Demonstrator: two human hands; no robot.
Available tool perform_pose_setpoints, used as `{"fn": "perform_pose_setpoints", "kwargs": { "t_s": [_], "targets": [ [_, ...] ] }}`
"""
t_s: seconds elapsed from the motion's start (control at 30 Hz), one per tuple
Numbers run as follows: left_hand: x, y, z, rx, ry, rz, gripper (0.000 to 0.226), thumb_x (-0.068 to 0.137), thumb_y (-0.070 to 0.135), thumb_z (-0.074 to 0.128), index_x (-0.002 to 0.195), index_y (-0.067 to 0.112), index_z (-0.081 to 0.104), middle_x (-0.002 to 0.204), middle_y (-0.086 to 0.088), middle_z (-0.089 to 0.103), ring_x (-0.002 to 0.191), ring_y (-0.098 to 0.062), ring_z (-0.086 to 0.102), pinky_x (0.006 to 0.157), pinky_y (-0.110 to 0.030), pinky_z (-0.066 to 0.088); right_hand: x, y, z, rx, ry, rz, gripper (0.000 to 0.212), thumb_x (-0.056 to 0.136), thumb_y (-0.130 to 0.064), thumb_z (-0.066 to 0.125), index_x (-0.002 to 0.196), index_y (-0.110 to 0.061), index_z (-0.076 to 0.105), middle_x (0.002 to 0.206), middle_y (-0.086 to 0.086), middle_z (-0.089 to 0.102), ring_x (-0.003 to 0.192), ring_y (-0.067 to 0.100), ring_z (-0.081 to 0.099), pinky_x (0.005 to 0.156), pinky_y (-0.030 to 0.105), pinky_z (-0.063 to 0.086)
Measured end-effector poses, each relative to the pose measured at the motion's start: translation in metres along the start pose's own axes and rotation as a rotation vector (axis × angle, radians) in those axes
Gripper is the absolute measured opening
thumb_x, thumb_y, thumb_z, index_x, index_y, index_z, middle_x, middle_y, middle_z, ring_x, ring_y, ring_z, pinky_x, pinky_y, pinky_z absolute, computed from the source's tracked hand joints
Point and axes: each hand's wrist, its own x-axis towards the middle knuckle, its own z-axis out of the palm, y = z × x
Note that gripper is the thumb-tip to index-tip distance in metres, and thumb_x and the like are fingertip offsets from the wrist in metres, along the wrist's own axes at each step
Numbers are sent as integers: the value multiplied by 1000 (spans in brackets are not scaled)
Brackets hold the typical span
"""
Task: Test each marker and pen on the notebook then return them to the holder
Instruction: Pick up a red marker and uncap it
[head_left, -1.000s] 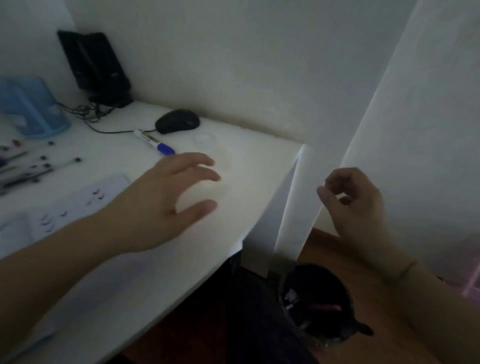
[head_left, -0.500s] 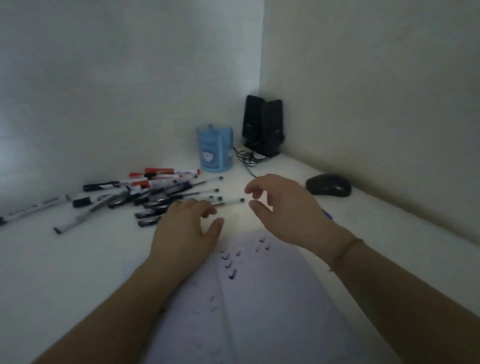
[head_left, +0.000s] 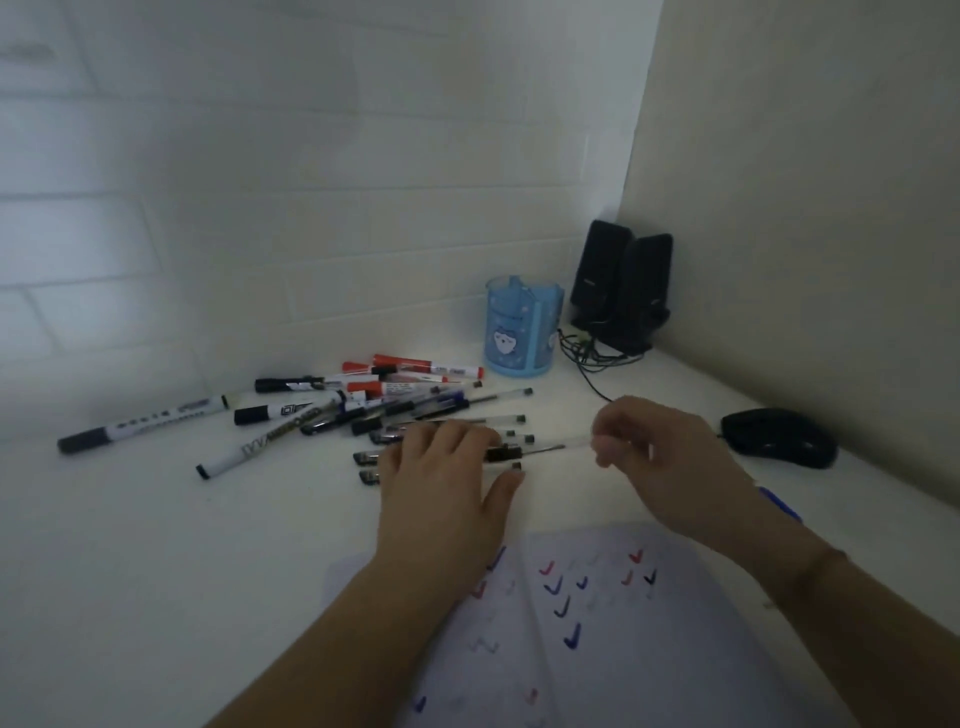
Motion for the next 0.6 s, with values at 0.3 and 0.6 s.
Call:
{"fn": "perform_pose_setpoints", "kwargs": {
  "t_s": [0.3,0.6],
  "targets": [
    [-6,22,0,-448,-71,161,31,92,49,41,97,27,61,87,15,57,83,-1,52,73,-14,42,-23,-7,-21,878,9,169,11,75,-14,66,80,-5,61,63,7,64,56,18,54,47,27,39],
    [5,-5,-6,-48,-57,-111,23,86,46,60,108,37,64,107,14,53,110,-12,41,96,-35,37,3,3,4,144,27,177,6,79,-38,69,77,-38,64,86,-14,63,74,5,59,62,23,44]
  ]
}}
